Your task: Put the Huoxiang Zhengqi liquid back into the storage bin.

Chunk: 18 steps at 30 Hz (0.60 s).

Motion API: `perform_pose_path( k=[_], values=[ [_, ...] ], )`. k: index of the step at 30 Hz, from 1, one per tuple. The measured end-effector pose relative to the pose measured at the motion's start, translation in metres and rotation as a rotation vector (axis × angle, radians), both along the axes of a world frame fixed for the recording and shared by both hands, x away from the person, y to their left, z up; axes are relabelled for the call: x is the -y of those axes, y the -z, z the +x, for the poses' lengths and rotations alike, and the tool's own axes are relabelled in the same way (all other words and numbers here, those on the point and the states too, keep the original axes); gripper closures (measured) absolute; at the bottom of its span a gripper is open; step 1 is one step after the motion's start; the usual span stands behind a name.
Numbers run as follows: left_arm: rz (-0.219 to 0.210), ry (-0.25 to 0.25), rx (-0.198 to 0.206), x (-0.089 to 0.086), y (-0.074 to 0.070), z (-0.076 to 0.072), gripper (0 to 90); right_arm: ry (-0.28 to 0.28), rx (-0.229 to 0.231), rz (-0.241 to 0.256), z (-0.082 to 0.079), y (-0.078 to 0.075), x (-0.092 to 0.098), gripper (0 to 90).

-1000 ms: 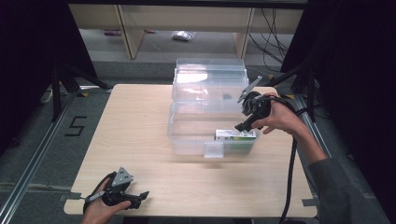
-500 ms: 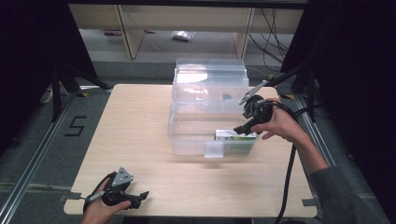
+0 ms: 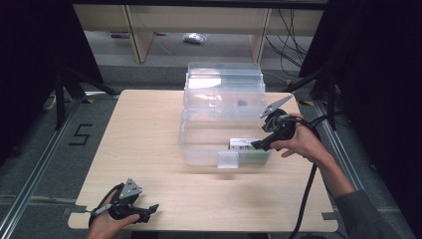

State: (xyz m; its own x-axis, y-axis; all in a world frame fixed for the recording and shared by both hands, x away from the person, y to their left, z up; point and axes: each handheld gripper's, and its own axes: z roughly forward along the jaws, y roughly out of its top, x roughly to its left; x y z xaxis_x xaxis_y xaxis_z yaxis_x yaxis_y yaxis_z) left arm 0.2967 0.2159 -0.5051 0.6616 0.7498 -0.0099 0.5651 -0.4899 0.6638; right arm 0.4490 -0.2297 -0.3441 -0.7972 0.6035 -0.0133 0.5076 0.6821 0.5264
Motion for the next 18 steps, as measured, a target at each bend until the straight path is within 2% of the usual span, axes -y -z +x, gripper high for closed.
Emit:
perform_pose_path(
  k=[6,9,11,13,14,15,18],
  values=[
    [0.001,0.000,0.001,0.000,0.000,0.000,15.1,-0.007,0.009,0.026,-0.008,0.005,0.001,22.2],
    [0.001,0.000,0.002,0.000,0.000,0.000,15.1,-0.019,0.039,0.040,-0.013,0.007,0.000,20.6],
    [0.001,0.001,0.001,0.000,0.000,0.000,15.1,-0.017,0.039,0.056,-0.015,0.009,-0.001,19.3],
    [-0.001,-0.002,0.000,0.000,0.000,0.000,15.1,-0.021,0.035,0.047,-0.016,0.009,-0.001,19.3],
    [-0.001,-0.002,0.001,0.000,0.000,0.000,15.1,0.018,0.017,0.066,-0.020,0.011,-0.004,18.4],
    [0.001,0.000,0.002,0.000,0.000,0.000,15.1,-0.014,0.023,0.063,-0.021,0.013,-0.002,17.5],
    [0.001,0.001,0.003,0.000,0.000,0.000,15.1,-0.018,0.033,0.073,-0.024,0.017,-0.003,16.7]
  ],
)
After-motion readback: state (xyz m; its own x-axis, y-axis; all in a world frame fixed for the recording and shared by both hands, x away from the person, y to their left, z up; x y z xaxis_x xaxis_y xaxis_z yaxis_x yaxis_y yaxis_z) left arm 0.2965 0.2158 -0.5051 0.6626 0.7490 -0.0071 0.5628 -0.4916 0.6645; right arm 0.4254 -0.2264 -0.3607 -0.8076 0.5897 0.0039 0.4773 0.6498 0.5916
